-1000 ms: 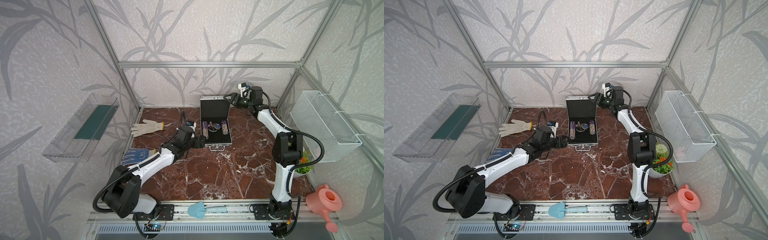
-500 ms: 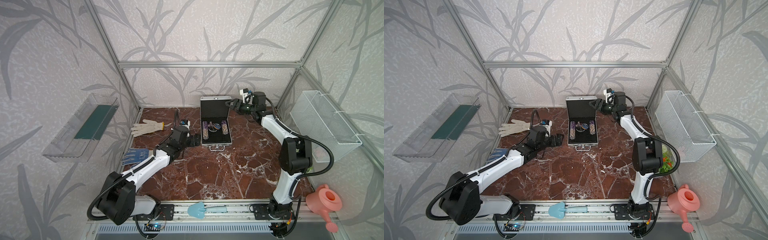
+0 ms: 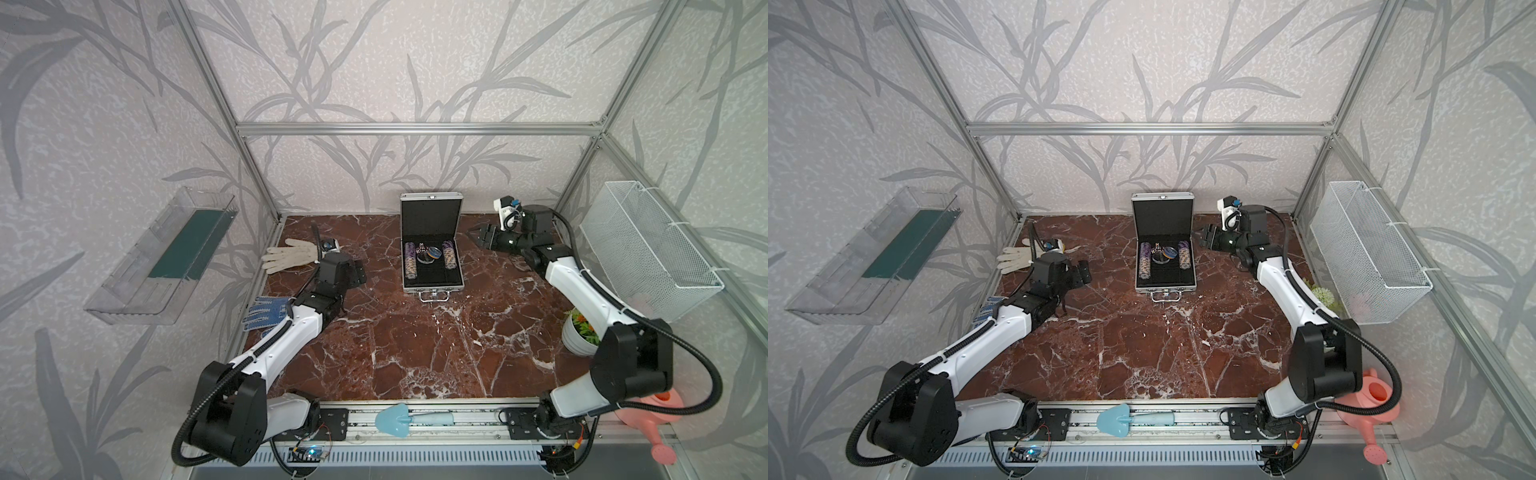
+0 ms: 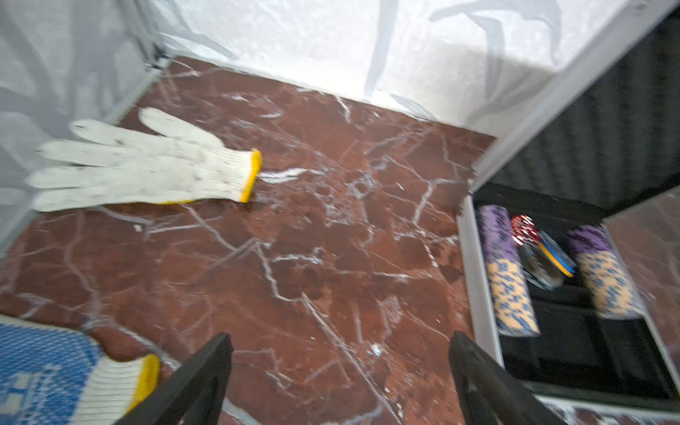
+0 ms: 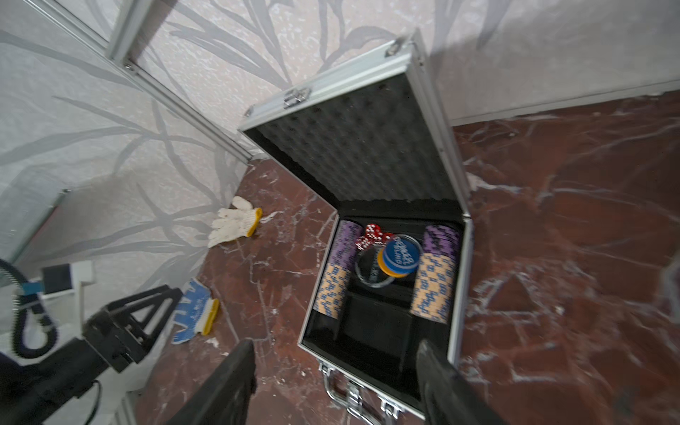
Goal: Open the poker set cases
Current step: Reset both arms
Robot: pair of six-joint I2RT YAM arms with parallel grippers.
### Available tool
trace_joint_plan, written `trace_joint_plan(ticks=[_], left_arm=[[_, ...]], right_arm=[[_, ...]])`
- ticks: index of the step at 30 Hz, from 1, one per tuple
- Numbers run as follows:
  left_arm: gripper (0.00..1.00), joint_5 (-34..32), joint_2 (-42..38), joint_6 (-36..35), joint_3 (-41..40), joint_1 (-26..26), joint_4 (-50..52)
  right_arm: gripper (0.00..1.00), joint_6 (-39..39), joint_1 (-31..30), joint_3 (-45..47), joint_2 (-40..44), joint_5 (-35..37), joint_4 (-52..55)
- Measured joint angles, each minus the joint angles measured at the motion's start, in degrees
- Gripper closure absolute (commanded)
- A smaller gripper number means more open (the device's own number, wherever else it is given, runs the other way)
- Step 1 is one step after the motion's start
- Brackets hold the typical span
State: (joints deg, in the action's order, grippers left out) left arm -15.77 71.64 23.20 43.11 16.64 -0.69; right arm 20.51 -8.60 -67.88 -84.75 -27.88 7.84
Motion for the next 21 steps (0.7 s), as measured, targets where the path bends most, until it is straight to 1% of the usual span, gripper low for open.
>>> trace_joint_plan(ticks=[2,6,9,11,14,17,19,21], left_arm=[[0.07,-2.89,-0.22,-0.37,-1.57,-1.22,-1.79],[0.07,-7.69,-1.62,-0.81,-6.08,-3.91,-4.87],[0.07,-11.06,-2.25,-1.49,-8.83,-6.01,-6.93],[0.07,-12.98,-2.23,-2.16,-10.71,-7.15,-9.16],[0.06,-14.34,-2.25,-3.91,-13.35,-8.37,-13.0],[0.06,-15.5,-1.7,-6.19,-14.99,-9.31,-16.17],[0.06,-16.31,-0.07,-7.52,-15.13,-9.57,-18.32],[0.06,-16.76,2.45,-8.92,-16.44,-9.64,-23.19]], right_arm=[[0.26,-2.25,0.07,4.85,4.63,4.98,0.37],[0.24,-5.64,0.11,17.79,14.71,16.24,-1.49],[0.23,-7.74,0.13,27.71,20.06,24.26,-5.31],[0.23,-9.73,0.15,34.93,22.16,29.75,-10.23],[0.22,-12.41,0.15,44.94,22.29,35.43,-20.87],[0.21,-14.75,0.15,52.57,18.4,39.54,-33.35],[0.21,-16.15,0.15,54.31,13.86,41.44,-40.11],[0.2,-17.59,0.15,54.47,9.51,42.42,-46.62]])
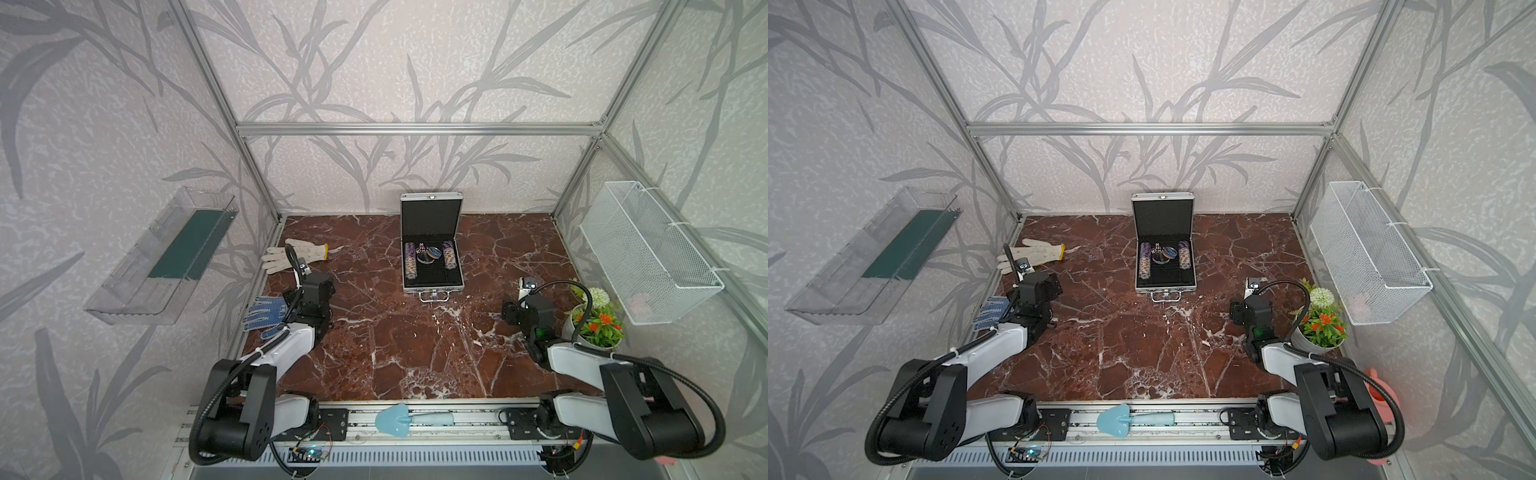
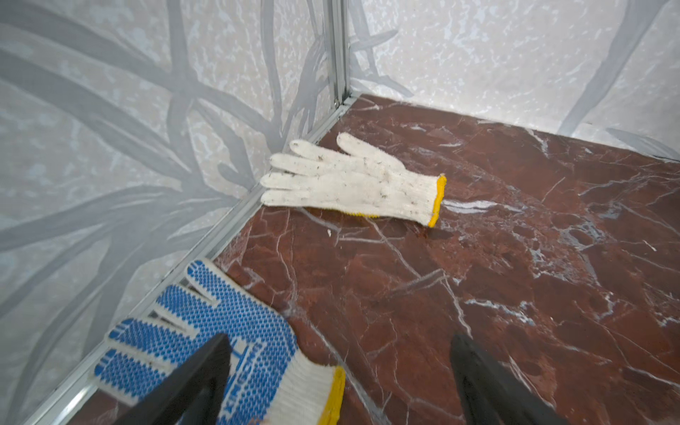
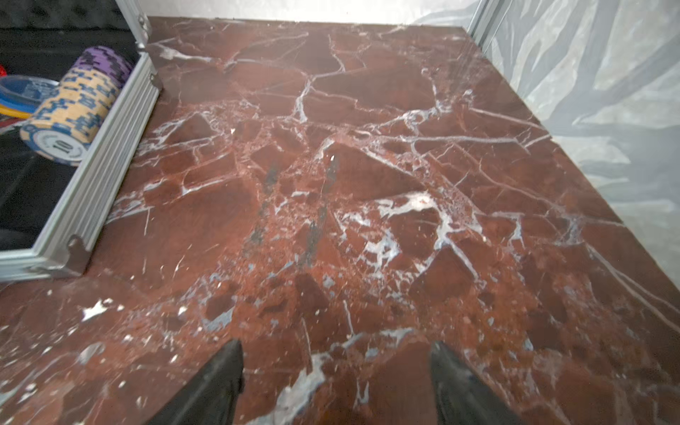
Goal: Open the poker set cases
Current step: Reset both arms
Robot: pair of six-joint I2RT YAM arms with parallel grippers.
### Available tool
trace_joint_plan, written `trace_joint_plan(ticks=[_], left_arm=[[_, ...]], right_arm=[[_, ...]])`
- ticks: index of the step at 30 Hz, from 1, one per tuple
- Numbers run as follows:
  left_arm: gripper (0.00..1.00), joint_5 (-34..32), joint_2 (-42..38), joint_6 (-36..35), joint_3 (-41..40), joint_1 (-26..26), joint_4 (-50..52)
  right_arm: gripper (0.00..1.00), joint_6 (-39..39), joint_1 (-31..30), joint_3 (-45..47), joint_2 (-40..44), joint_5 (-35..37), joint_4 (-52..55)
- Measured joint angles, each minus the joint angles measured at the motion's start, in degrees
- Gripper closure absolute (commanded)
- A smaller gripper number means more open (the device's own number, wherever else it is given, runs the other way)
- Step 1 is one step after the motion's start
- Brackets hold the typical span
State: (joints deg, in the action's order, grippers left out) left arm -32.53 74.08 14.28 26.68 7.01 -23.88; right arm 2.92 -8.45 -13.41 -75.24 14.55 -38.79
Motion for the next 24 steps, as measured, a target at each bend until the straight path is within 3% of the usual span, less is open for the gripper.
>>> trace_joint_plan(ticks=[8,16,18,24], left_arm=[[0.03,6.32,11.15,-7.65,-3.63,-3.15,-15.85],[0.01,15.17,13.4,-8.33,-3.63,-6.75,-19.93],[0.01,16.0,13.4,-8.35,-3.63,-6.8,-20.06],[0.01,17.03,13.4,-8.35,-3.63,-6.8,-20.37]], right_arm=[[0.2,-4.42,0.0,-4.13,-14.69,-1.9,-16.72],[0.15,-5.55,0.28,-5.66,-14.91,-4.5,-17.4],[0.0,-5.49,0.33,-6.03,-14.91,-4.42,-17.38],[0.01,-5.27,0.39,-6.45,-14.95,-4.17,-17.29]])
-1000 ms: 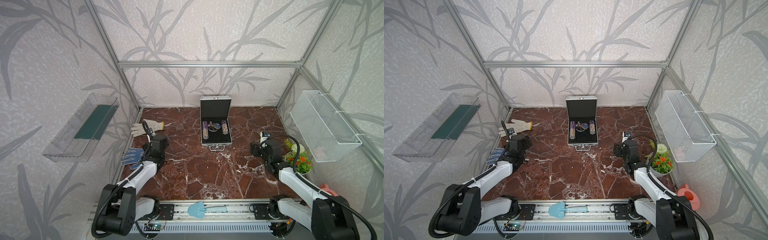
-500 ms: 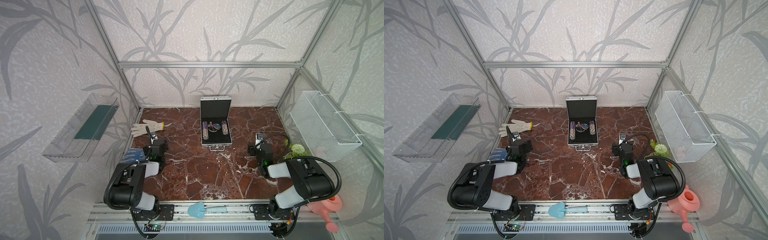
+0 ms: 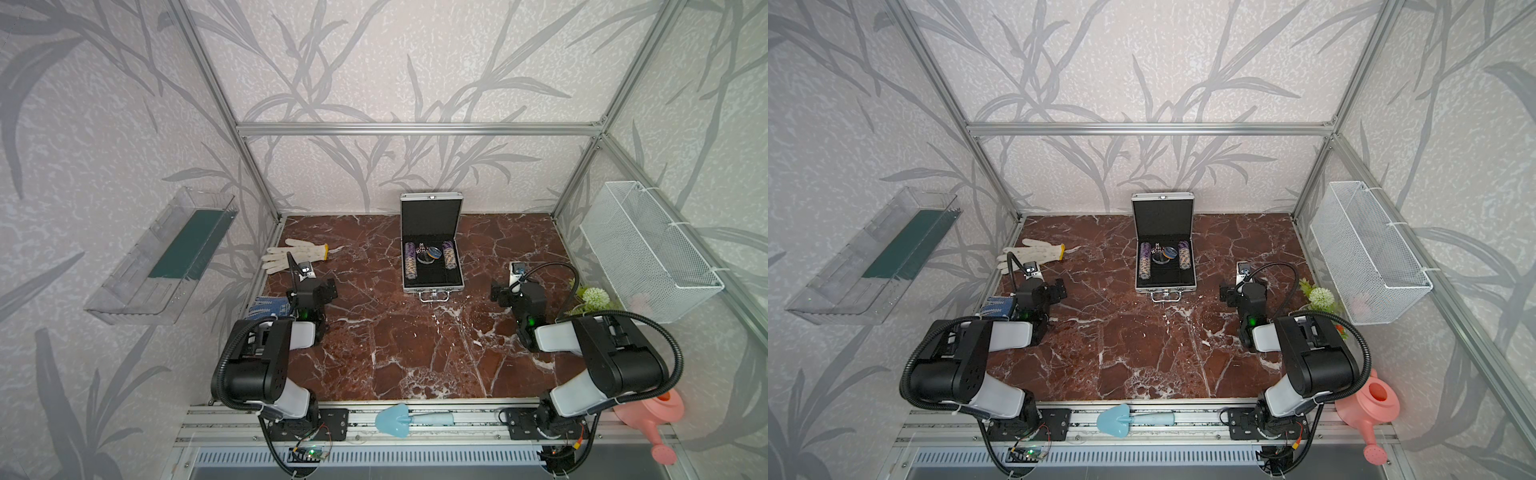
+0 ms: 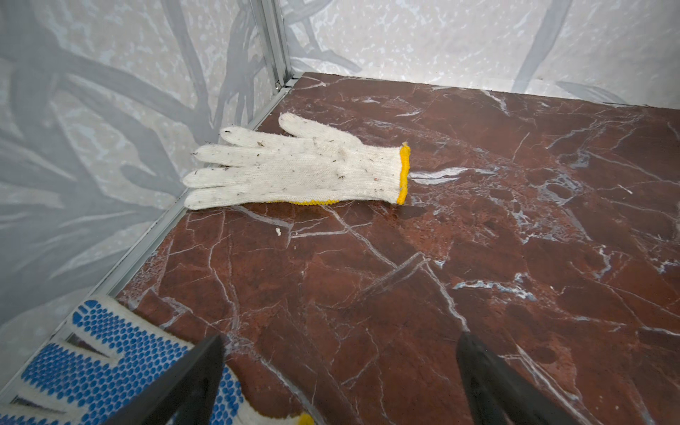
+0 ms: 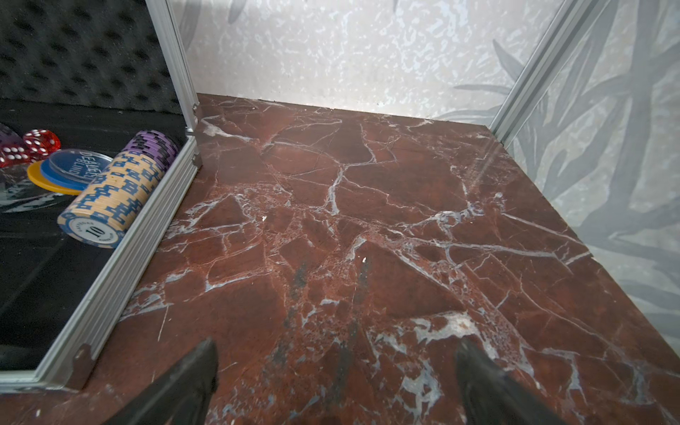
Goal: Open the poker set cases
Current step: Reset both arms
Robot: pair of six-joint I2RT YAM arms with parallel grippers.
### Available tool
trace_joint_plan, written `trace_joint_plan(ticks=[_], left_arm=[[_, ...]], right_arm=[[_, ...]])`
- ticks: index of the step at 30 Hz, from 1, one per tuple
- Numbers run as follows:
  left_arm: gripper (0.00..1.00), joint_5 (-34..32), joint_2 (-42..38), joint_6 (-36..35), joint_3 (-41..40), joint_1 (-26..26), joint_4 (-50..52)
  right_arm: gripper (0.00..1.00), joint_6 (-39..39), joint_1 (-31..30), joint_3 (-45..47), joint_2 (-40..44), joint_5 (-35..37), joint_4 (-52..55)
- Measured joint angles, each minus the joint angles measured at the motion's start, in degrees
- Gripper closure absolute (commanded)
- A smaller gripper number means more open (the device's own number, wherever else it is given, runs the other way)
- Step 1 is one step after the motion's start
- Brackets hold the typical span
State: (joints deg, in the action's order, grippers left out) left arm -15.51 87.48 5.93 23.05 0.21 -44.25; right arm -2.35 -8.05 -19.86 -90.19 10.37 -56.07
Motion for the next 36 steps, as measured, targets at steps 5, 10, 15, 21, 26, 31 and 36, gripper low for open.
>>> trace_joint_plan(ticks=[5,10,15,21,26,31,36], left_arm=[[0.01,0.26,0.0,0.0,0.0,0.0,-0.02],[0.01,0.44,0.0,0.0,0.0,0.0,-0.02],[0.01,0.46,0.0,0.0,0.0,0.0,-0.02],[0.01,0.46,0.0,0.0,0.0,0.0,-0.02],[0.01,0.52,0.0,0.0,0.0,0.0,-0.04],[0.01,0.59,0.0,0.0,0.0,0.0,-0.07],[0.01,0.61,0.0,-0.02,0.0,0.0,-0.13]], right_arm=[[0.01,0.0,0.15,0.0,0.0,0.09,0.07],[0.01,0.0,0.15,0.0,0.0,0.11,0.13],[0.01,0.57,0.2,0.0,0.0,1.62,0.17],[0.01,-0.52,0.22,0.44,0.0,-1.31,-1.33],[0.01,-1.01,2.03,1.55,0.0,-6.29,-2.8],[0.01,-0.83,2.6,1.73,-0.02,-9.07,-3.76],[0.01,0.0,3.43,1.7,-0.04,-8.7,-3.69]])
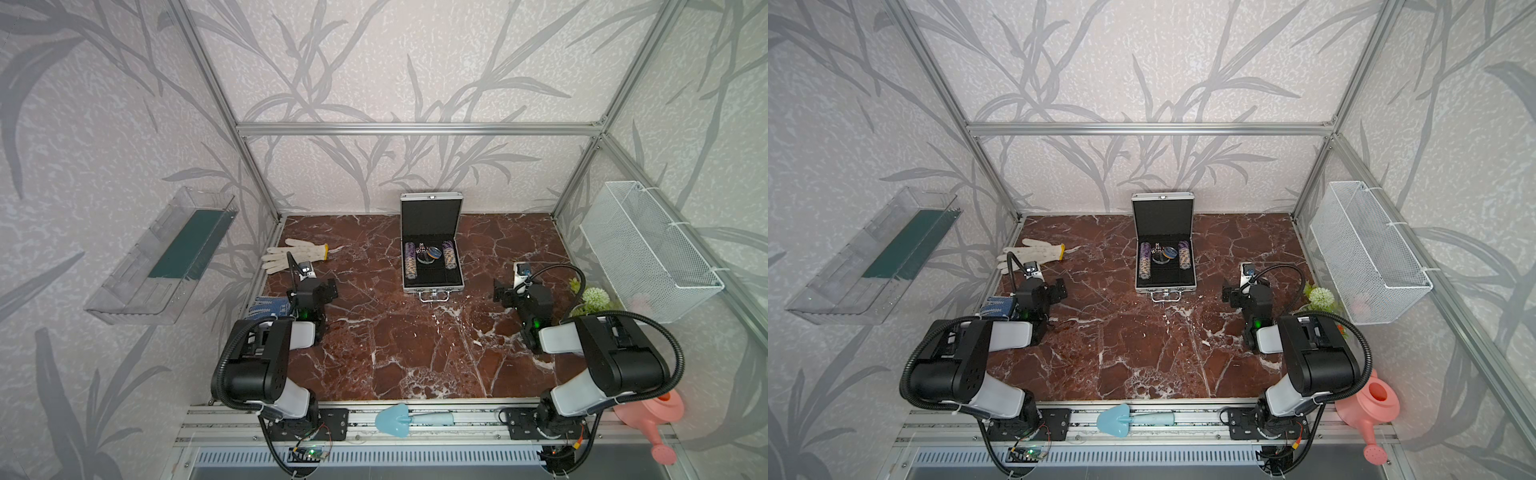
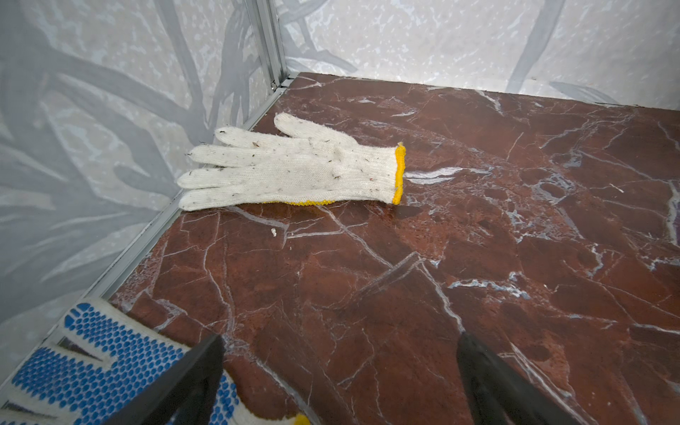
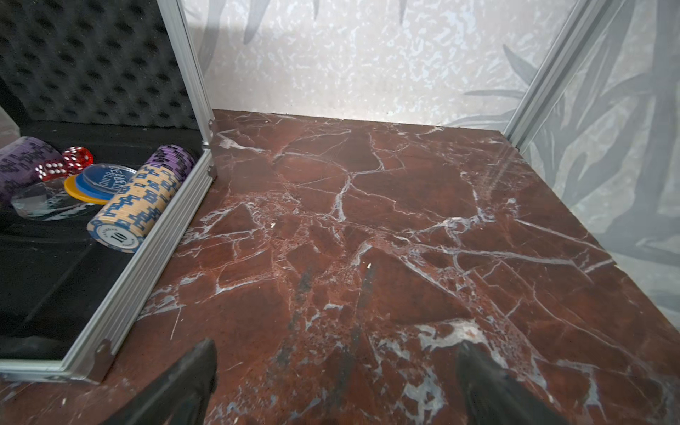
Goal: Open the poker set cases
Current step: Reset both arms
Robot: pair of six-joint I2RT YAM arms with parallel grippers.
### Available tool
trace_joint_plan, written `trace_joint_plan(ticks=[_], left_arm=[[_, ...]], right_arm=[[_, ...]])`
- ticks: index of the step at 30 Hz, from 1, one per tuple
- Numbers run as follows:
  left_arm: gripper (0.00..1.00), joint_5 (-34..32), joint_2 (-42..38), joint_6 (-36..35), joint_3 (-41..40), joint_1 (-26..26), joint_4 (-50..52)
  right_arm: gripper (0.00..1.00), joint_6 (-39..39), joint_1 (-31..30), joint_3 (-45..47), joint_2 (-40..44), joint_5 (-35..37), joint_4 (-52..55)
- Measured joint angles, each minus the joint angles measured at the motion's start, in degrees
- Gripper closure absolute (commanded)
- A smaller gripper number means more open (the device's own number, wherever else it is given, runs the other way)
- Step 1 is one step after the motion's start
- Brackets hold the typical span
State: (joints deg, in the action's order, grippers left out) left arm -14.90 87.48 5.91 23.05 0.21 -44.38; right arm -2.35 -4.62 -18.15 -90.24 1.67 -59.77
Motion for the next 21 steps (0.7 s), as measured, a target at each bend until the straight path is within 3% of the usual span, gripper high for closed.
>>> trace_joint_plan(ticks=[9,14,15,18,19,21], left_arm=[[0.01,-0.02,0.0,0.02,0.0,0.0,-0.02],[0.01,0.0,0.0,0.02,0.0,0.0,-0.04],[0.01,-0.02,0.0,0.0,0.0,0.0,-0.04],[0.01,0.0,0.0,0.0,0.0,0.0,-0.07],[0.01,0.0,0.0,0.0,0.0,0.0,-0.07],[0.01,-0.02,0.0,0.0,0.0,0.0,-0.07]], right_arm=[[0.01,1.05,-0.39,0.0,0.0,3.41,0.02],[0.04,0.83,-0.39,0.02,0.0,2.6,-0.02],[0.0,0.46,-0.37,0.02,0.0,1.79,-0.07],[0.01,-0.66,-1.38,0.0,0.0,1.44,0.0],[0.05,-0.66,-1.79,0.02,-0.09,1.86,-0.13],[0.01,-1.2,-1.51,0.02,-0.11,-0.79,-0.33]])
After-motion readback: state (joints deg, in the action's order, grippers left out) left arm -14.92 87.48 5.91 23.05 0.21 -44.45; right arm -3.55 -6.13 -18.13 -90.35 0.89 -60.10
